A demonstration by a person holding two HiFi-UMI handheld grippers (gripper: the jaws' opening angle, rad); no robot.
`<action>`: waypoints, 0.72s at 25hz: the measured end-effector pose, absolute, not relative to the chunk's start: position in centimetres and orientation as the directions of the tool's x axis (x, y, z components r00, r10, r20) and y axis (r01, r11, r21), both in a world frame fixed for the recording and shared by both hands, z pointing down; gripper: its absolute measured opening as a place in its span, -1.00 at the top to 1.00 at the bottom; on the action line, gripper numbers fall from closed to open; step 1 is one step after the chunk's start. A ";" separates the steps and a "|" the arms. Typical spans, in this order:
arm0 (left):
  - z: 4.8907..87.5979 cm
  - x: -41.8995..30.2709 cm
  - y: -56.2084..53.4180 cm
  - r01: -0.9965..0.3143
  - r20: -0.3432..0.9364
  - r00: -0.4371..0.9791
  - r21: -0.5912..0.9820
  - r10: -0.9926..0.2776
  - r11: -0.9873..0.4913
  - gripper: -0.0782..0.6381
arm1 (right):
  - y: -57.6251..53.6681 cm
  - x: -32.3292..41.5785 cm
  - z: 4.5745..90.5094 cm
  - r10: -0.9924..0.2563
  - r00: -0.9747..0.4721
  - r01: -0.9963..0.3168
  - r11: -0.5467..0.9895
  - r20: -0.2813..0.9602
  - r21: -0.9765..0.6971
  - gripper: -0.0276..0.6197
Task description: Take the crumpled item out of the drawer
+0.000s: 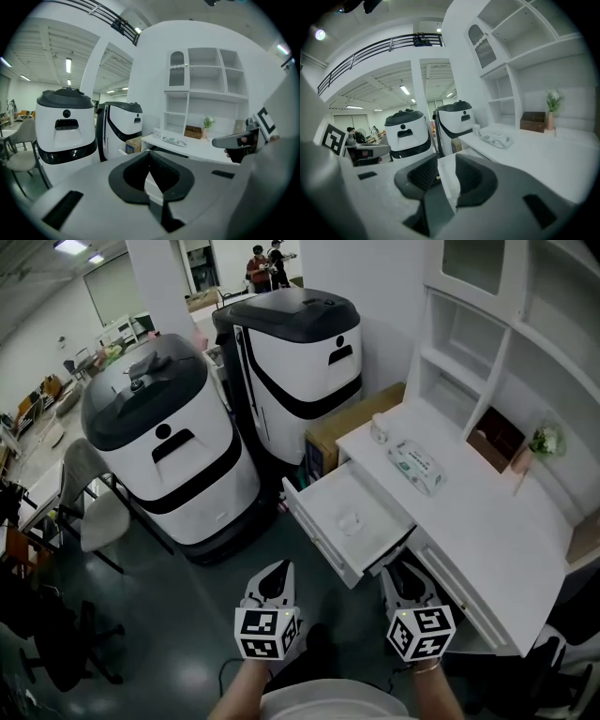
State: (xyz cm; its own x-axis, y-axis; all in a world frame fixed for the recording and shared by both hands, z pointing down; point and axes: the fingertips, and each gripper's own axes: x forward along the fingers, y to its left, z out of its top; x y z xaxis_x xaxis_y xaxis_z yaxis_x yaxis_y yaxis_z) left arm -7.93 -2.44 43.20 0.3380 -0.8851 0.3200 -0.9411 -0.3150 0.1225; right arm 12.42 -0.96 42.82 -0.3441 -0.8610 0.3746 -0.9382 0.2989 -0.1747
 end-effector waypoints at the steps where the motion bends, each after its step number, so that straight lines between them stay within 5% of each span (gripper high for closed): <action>1: 43.1 -8.2 -3.3 -0.940 0.318 0.341 0.125 -0.885 -0.317 0.81 | -1.8 12.3 42.7 -0.863 -0.338 -0.940 0.294 0.375 -0.171 0.59; 18: 42.8 -10.7 -10.7 -0.921 0.299 0.389 0.158 -0.871 -0.357 0.81 | -8.0 10.1 40.5 -0.895 -0.274 -0.962 0.248 0.351 -0.118 0.59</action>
State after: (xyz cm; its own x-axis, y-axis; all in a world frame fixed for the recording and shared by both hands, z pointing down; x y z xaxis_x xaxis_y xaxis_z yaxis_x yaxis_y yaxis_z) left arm -10.70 -10.66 42.79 0.3891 -0.8714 0.2988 -0.9207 -0.3570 0.1578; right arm 10.15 -8.04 40.46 -0.2741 -0.8955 0.3507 -0.9615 0.2482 -0.1178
